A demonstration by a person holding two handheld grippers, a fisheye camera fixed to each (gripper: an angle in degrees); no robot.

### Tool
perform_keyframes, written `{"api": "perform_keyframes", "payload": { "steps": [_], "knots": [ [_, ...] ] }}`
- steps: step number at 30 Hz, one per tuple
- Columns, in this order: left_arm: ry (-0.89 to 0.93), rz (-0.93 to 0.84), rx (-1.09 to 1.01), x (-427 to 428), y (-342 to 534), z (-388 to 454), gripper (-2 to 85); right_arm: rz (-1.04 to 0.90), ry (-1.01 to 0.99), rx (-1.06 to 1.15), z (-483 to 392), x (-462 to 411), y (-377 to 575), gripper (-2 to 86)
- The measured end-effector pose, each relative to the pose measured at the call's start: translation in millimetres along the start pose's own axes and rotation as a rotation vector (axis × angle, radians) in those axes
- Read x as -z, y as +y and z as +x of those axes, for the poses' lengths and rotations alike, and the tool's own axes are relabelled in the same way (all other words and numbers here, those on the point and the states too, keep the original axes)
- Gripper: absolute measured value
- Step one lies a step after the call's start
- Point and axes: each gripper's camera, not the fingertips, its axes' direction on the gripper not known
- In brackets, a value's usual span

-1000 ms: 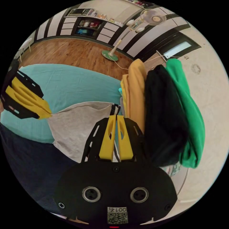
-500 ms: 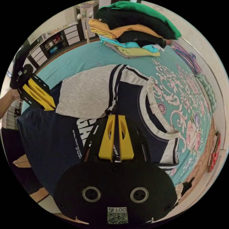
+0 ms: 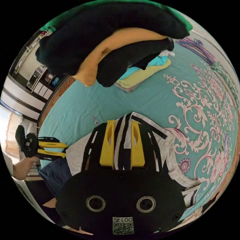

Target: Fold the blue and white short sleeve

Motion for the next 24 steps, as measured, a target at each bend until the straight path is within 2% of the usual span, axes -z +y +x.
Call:
{"api": "perform_keyframes", "payload": {
  "steps": [2, 6, 11, 16, 21, 24],
  "knots": [
    [0.0, 0.021, 0.017, 1, 7, 2, -0.1, -0.03, 0.029, 0.002, 2, -12, -7, 5.1],
    [-0.006, 0.119, 0.03, 14, 32, 12, -0.8, 0.043, 0.1, 0.098, -4, -1, -4, 2.6],
    [-0.06, 0.148, 0.101, 4, 53, 25, -0.9, 0.075, 0.165, 0.187, -5, -28, 8, 1.8],
    [-0.029, 0.143, 0.143, -2, 64, 28, -1.1, 0.128, 0.061, 0.212, 13, -18, 29, 1.6],
    [-0.111, 0.2, 0.088, 37, 83, 42, -1.0, 0.234, 0.222, 0.146, 12, 58, 111, 2.9],
    [-0.065, 0.206, 0.085, 45, 88, 53, -0.3, 0.182, 0.18, 0.074, 17, 67, 160, 6.1]
  ]
}}
